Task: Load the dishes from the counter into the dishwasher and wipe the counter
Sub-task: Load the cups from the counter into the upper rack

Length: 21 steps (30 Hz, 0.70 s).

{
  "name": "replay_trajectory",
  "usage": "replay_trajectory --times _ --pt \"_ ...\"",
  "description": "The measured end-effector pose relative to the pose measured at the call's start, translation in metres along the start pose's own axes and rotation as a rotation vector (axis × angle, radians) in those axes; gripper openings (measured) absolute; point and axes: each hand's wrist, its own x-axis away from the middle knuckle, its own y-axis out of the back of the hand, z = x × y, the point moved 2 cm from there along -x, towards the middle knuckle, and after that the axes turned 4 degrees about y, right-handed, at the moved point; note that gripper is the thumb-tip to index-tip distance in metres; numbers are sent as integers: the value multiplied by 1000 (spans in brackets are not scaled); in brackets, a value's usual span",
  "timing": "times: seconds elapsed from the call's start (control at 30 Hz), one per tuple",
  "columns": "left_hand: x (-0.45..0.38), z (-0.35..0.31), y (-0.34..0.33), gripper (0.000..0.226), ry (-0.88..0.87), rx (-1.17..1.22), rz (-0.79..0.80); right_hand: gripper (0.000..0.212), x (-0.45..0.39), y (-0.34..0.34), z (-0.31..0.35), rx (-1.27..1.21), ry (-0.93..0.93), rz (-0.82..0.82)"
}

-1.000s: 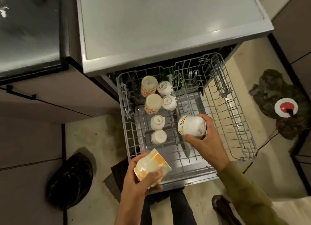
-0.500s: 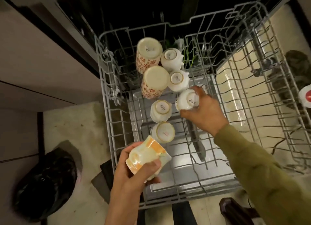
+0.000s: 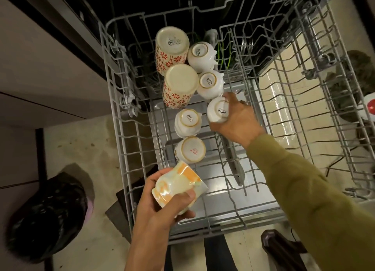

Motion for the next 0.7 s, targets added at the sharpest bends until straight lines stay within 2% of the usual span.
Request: replay_trajectory --times 0.2,0.43,0.5,0.57,0.63,0.7 --pt "-1 8 -3 61 15 -12 -4 88 5 -3 -2 -2 35 24" --pt "-2 17 -4 54 22 -13 -27 98 37 15 -1 -52 52 -70" --pt "-3 19 -6 48 40 -12 -36 90 58 23 -1 -117 62 -111" --pt "-5 19 -11 59 54 -36 -52 74 88 29 0 -239 64 -92" --pt "-5 19 -17 55 59 -58 -67 60 126 26 1 -340 84 6" --pt "-4 18 -24 52 71 -92 -53 59 162 18 4 -400 122 103"
